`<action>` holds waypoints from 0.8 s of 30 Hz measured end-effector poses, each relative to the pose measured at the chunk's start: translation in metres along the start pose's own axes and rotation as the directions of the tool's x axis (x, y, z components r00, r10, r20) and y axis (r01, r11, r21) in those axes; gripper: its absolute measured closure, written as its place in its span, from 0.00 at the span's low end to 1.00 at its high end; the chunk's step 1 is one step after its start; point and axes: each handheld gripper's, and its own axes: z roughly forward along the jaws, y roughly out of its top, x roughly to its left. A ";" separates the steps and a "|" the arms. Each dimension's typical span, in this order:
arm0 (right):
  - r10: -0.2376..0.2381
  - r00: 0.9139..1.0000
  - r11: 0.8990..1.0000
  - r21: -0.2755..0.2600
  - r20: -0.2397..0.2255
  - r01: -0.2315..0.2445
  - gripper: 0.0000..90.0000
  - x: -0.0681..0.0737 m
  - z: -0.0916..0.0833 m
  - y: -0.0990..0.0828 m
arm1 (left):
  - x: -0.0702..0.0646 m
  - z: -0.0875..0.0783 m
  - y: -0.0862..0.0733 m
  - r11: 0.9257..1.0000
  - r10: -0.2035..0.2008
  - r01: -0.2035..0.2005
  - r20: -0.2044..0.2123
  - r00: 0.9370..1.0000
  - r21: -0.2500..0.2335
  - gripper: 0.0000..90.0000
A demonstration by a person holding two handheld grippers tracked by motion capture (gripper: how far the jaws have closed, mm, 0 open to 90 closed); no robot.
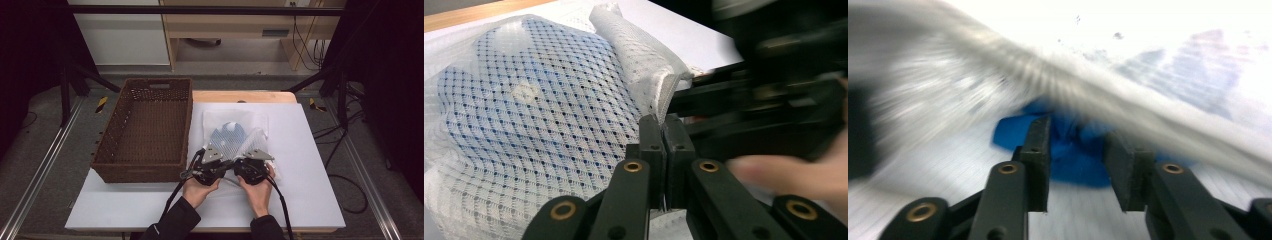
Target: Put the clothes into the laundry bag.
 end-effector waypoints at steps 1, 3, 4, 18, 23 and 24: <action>-0.004 1.000 1.000 -0.004 -0.015 0.004 0.70 -0.001 -0.006 -0.002 | 0.000 0.000 0.000 1.000 0.003 -0.003 -0.002 1.000 0.001 0.99; -0.013 0.999 1.000 -0.023 -0.049 0.012 0.69 -0.004 -0.025 -0.005 | 0.001 0.001 -0.002 1.000 0.011 -0.011 -0.005 1.000 0.016 0.99; -0.031 0.998 0.999 -0.029 -0.061 0.029 0.70 -0.006 -0.036 -0.007 | 0.000 0.001 -0.003 1.000 0.013 -0.013 -0.007 1.000 0.021 0.98; -0.010 0.999 1.000 0.008 0.040 0.010 0.81 -0.055 -0.059 -0.012 | -0.003 0.006 -0.021 0.985 0.074 -0.064 -0.053 0.996 0.162 0.69; -0.019 0.993 0.992 0.128 0.112 0.005 0.77 -0.069 -0.047 -0.022 | 0.000 -0.025 -0.036 0.984 0.087 -0.073 -0.082 0.993 0.162 0.64; -0.016 0.993 0.989 0.148 0.119 -0.001 0.77 -0.072 -0.047 -0.023 | 0.001 -0.029 -0.041 0.985 0.080 -0.064 -0.092 0.993 0.162 0.64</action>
